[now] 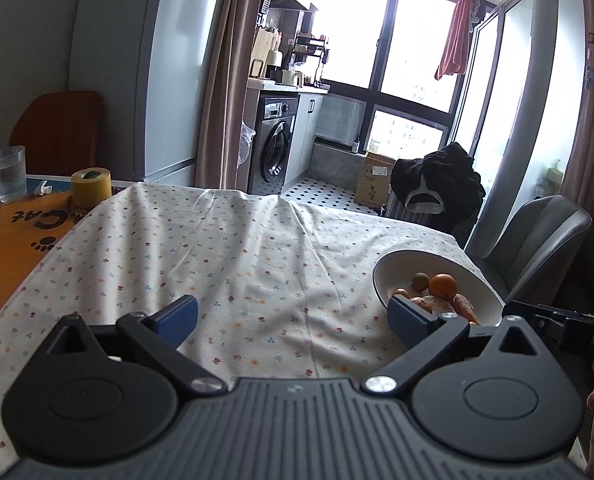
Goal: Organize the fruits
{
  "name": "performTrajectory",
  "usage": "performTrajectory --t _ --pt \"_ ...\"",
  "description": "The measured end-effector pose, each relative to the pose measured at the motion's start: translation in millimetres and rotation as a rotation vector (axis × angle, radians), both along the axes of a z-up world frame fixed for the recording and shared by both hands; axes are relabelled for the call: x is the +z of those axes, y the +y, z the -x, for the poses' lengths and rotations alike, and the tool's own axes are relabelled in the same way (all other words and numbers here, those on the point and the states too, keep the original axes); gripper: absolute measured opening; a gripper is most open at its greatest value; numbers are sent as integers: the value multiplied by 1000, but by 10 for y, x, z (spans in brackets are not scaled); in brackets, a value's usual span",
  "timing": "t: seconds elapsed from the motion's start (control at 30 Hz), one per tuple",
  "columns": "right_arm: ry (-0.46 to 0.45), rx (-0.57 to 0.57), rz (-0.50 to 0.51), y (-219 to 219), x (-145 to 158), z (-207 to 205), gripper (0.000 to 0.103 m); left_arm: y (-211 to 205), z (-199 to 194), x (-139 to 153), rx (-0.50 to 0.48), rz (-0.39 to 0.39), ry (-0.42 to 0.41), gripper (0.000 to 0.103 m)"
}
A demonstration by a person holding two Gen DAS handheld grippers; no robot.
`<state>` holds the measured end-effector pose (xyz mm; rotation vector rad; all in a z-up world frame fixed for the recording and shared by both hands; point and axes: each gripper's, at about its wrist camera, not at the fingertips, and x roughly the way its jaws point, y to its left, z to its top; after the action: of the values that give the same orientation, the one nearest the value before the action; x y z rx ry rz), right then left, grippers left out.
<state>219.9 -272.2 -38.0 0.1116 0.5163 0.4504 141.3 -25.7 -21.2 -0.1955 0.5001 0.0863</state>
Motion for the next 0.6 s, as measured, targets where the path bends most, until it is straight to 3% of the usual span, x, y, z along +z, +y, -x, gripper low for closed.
performTrajectory --t 0.2,0.43,0.6 --pt "8 -11 -19 60 38 77 95 89 143 34 4 -10 -4 103" --pt "5 -46 -29 157 8 222 103 259 254 8 14 -11 2 103" --pt "3 -55 -53 148 33 323 103 355 365 -33 48 -31 0 103"
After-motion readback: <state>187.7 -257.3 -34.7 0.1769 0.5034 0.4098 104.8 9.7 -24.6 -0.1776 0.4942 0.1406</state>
